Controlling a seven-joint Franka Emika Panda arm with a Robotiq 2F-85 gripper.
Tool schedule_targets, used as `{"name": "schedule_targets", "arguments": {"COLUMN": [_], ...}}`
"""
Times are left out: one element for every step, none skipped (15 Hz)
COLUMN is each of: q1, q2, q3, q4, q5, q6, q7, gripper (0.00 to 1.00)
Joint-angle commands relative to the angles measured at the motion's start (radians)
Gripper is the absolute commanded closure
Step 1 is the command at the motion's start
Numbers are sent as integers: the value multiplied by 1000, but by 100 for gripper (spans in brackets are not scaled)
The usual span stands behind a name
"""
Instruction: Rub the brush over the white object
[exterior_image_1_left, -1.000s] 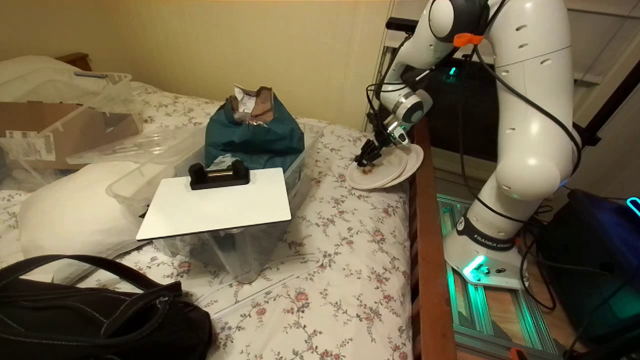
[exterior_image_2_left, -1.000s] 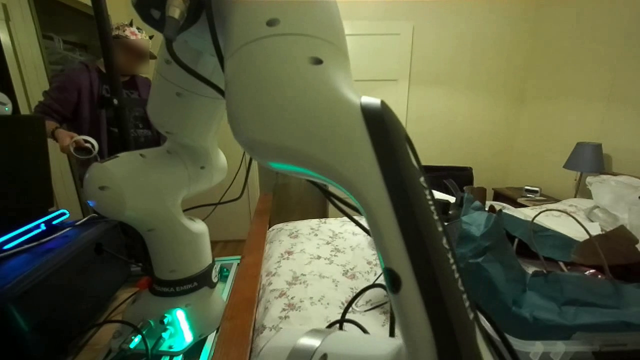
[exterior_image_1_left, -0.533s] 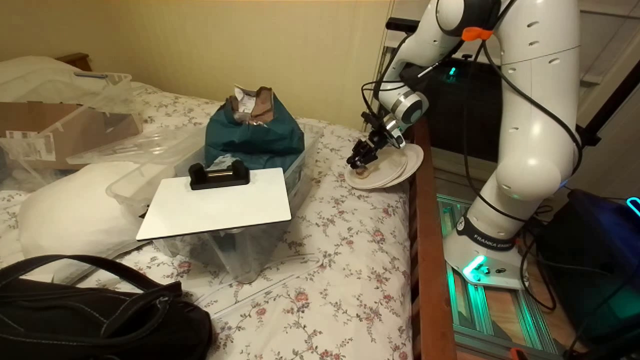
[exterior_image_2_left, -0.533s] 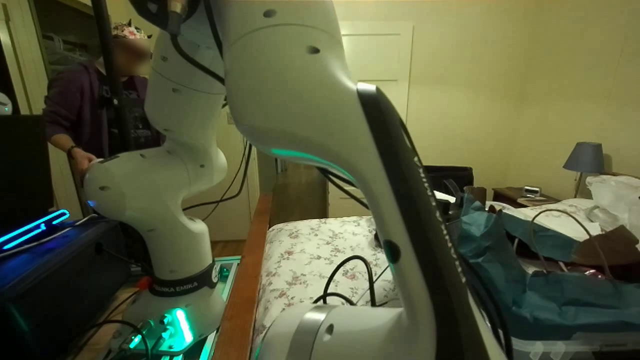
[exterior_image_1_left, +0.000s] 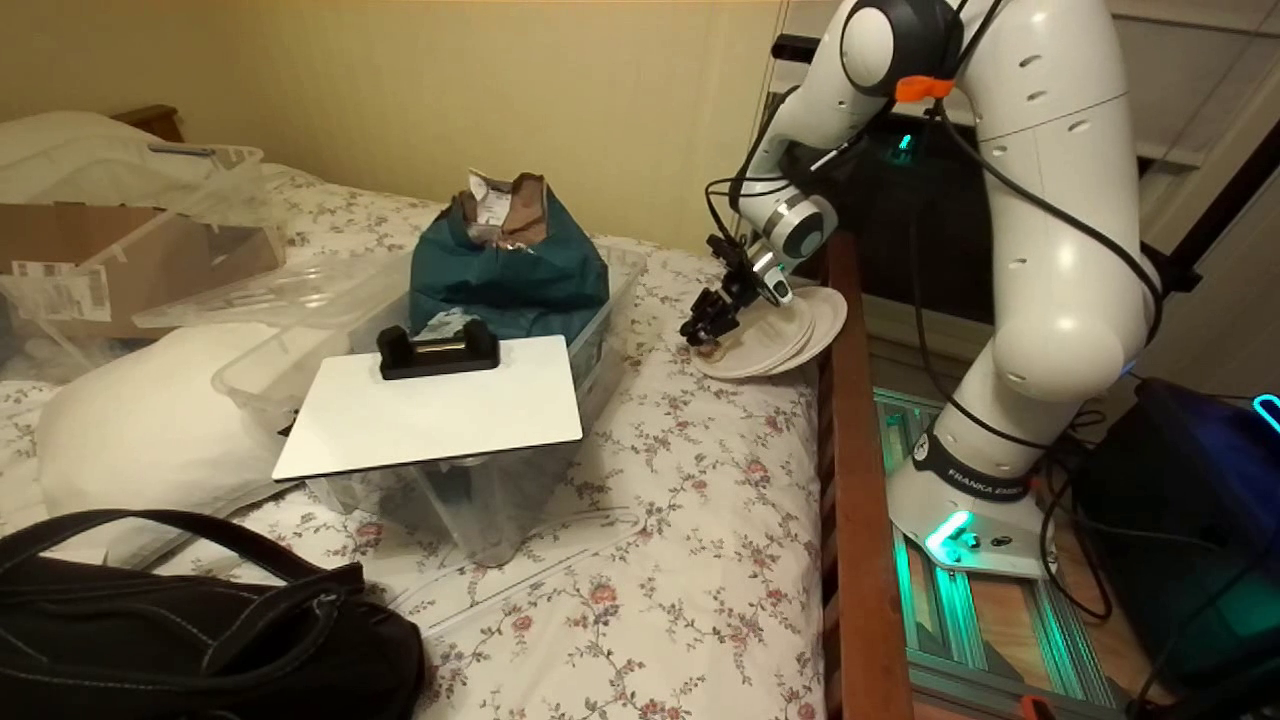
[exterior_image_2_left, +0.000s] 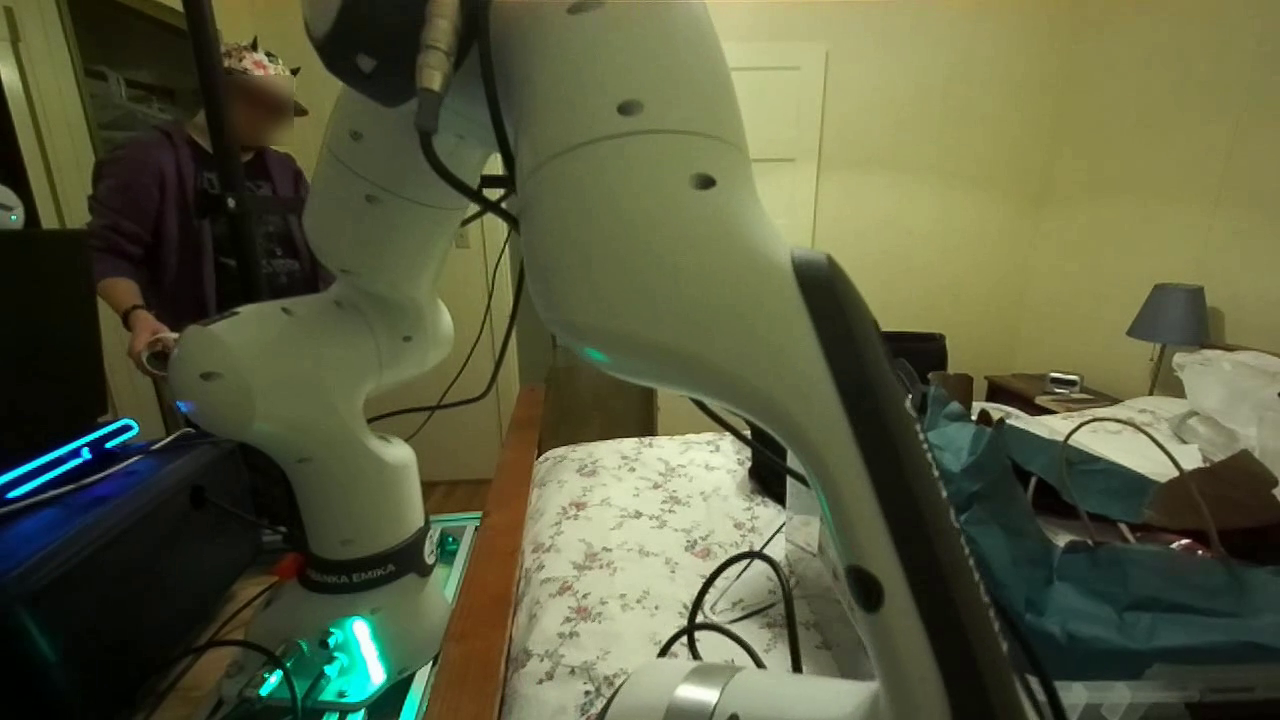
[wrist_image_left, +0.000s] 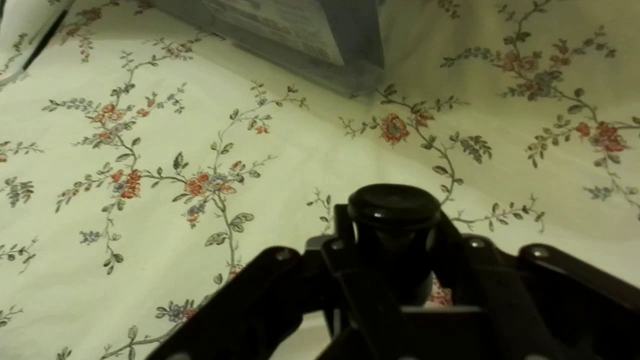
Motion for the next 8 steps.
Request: {"name": "schedule_targets", "arguments": {"q1": [-14, -24, -33, -45, -58, -71, -80, -89], "q2": [67, 77, 80, 81, 78, 75, 69, 63], "q3": [-12, -15, -19, -21, -24, -29, -33, -41], "q4": [58, 66, 70, 74, 74, 74, 70, 59], "q5": [83, 100, 123, 142, 170, 197, 213, 223], "q6": [60, 72, 83, 84, 87, 95, 100, 110], "q7": [27, 30, 32, 34, 30, 25, 24, 22], "gripper": [87, 87, 87, 87, 87, 87, 87, 87]}}
